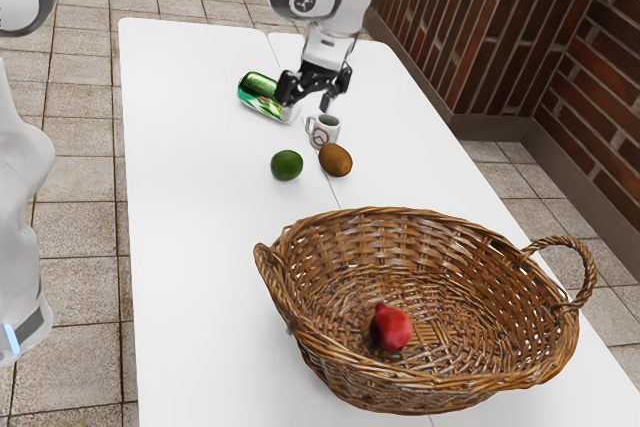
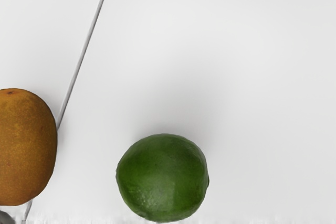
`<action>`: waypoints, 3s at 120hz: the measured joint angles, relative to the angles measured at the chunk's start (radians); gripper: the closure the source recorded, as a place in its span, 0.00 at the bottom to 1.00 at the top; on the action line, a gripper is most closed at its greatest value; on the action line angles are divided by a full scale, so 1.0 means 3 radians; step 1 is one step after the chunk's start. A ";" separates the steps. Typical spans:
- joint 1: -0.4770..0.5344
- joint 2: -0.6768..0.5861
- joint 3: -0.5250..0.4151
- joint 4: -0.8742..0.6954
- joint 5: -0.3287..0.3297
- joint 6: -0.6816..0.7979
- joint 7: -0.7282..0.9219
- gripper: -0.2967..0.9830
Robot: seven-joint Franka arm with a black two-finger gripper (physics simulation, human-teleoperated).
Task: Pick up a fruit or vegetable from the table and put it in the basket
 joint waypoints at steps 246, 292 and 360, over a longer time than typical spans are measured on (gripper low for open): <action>0.0097 0.0532 0.0202 -0.0568 -0.0166 0.0844 0.0312 0.23; 0.0044 0.0637 0.0204 -0.0553 -0.0217 0.0901 0.0334 0.23; 0.0149 0.0656 0.0202 -0.0547 -0.0300 0.0951 0.0346 0.50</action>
